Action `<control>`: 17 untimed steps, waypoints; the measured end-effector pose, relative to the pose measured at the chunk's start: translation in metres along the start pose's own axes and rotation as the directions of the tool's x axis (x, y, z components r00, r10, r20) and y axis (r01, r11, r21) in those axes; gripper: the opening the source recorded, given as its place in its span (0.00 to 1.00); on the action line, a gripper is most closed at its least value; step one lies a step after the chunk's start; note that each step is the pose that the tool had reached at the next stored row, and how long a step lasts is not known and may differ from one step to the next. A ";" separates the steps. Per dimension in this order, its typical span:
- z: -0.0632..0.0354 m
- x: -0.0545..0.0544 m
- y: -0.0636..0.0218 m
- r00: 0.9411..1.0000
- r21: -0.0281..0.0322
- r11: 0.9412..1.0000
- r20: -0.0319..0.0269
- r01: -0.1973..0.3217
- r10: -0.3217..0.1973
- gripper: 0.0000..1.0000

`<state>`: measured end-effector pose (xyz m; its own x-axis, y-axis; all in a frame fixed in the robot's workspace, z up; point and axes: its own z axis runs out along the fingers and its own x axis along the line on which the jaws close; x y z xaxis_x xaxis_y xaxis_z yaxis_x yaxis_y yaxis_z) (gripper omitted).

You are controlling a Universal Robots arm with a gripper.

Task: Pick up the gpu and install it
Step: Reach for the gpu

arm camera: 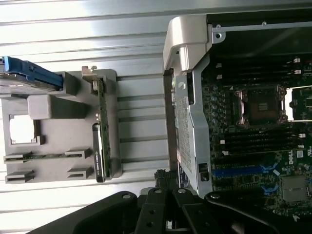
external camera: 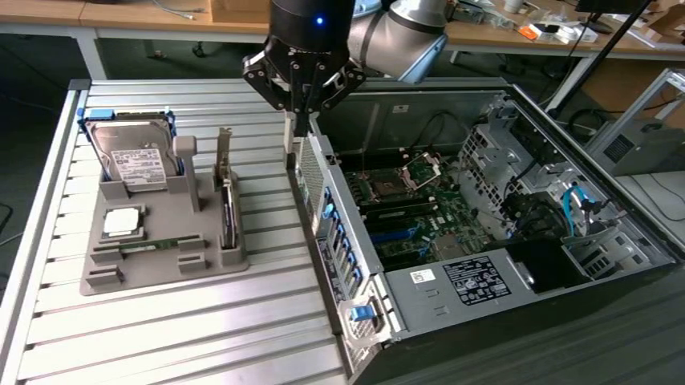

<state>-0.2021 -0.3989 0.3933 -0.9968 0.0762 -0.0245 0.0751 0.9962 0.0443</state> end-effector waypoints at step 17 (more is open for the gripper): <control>-0.0004 0.013 -0.0010 1.000 0.000 1.000 0.000 0.000 0.000 0.11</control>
<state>-0.2150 -0.3989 0.3933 -0.9968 0.0762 -0.0244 0.0751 0.9962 0.0443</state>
